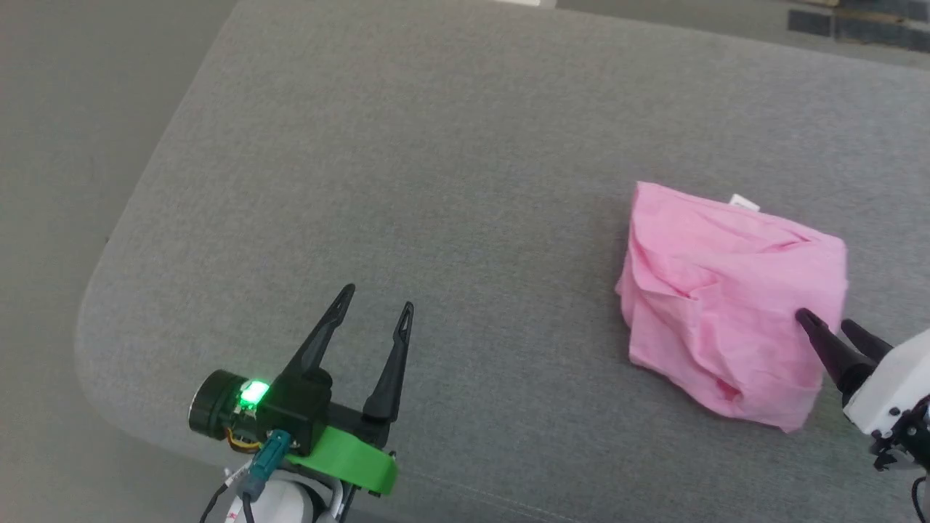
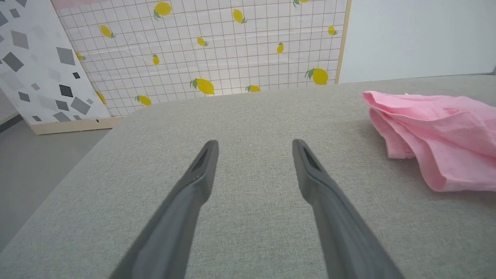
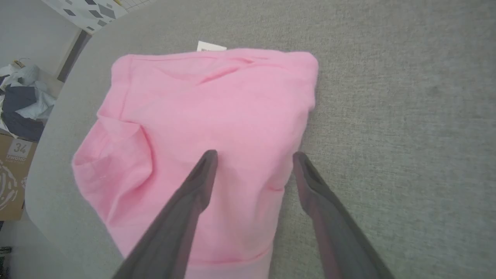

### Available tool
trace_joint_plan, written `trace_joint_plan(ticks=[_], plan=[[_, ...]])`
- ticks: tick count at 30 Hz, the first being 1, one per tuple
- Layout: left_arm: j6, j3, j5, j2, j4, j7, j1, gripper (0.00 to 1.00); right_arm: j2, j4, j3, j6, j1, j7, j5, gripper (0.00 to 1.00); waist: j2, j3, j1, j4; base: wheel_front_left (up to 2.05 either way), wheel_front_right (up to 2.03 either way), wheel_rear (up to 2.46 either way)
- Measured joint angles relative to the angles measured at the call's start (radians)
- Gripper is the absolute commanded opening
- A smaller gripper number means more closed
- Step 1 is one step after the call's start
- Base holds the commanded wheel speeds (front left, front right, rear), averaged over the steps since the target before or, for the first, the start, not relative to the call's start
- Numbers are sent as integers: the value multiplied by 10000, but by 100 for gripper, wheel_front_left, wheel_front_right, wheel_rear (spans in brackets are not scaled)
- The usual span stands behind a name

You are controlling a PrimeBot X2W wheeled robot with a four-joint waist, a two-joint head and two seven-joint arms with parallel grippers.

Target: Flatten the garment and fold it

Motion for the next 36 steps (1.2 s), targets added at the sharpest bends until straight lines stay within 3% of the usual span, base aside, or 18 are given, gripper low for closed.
trace_joint_plan(ticks=[5, 12, 13, 14, 20, 24, 31, 36], plan=[[-67, -36, 0, -88, 13, 0, -199, 100, 616, 683, -639, 0, -817, 1707, -865, 100, 0, 370, 0, 446, 0, 0, 0], [-69, -50, 0, -199, 46, 0, -298, 100, 886, 1106, -614, 6, -1412, 1933, -1896, 100, 0, 751, 0, 916, 0, 0, 0], [-69, -54, 0, -211, 59, 0, -298, 100, 867, 1160, -560, 10, -1420, 1894, -2015, 38, 0, 776, 0, 956, 0, 0, 0], [-69, -56, 2, -222, 86, 0, -299, 100, 823, 1206, -489, 23, -1432, 1837, -2128, 2, 0, 799, 0, 997, 0, 0, 0], [-71, 6, 2, -263, 232, 0, -293, 100, 360, 1415, 228, 50, -1469, 995, -2518, 0, 0, 639, 0, 990, 0, 0, 0], [-71, 36, 31, -268, 286, 0, -269, 100, -433, 1158, 1177, 50, -1443, 629, -2790, 0, 0, 418, 0, 748, 0, 0, 0], [-79, 159, 31, -263, 263, 0, -107, 100, -2778, 244, 2681, 50, -1417, 784, -2876, 0, 0, 206, 0, 3, 0, 0, 0], [-79, 127, 27, -222, 169, 0, -169, 100, -4771, 403, 3358, 52, -1494, 844, -2704, 0, 0, 359, 0, -594, 0, 0, 0]])
